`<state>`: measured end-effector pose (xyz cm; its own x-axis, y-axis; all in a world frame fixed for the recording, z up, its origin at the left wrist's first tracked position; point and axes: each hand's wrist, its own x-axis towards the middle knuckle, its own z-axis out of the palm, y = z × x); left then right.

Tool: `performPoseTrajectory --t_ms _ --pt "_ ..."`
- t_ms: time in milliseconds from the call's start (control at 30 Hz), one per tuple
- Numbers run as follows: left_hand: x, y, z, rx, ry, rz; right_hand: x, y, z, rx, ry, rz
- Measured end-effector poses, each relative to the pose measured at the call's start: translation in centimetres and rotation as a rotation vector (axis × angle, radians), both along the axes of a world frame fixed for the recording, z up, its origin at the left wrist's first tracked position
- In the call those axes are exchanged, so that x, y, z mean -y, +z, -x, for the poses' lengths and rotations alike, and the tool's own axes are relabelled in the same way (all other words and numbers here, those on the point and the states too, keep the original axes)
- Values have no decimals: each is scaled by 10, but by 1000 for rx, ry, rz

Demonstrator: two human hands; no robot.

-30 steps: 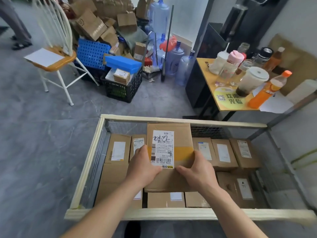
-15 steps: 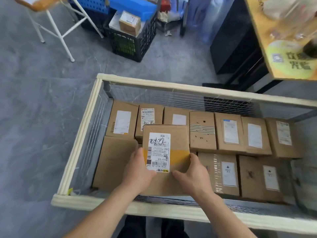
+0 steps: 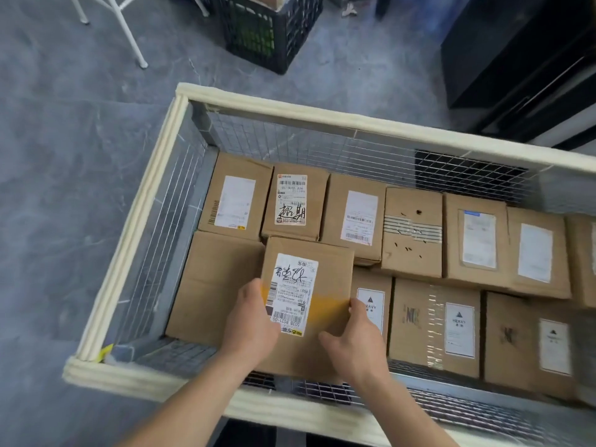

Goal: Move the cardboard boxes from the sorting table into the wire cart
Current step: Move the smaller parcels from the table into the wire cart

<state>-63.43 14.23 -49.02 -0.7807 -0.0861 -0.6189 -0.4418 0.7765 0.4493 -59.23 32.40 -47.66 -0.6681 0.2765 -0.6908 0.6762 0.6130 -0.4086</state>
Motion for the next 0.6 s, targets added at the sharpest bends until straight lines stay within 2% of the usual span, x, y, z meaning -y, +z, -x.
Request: performPoseTrajectory --t_ms 300,600 --pt "10 -17 -17 20 -83 53 7 -17 -18 56 10 7" --pt "1 -47 0 70 -122 67 1 -55 7 99 45 8"
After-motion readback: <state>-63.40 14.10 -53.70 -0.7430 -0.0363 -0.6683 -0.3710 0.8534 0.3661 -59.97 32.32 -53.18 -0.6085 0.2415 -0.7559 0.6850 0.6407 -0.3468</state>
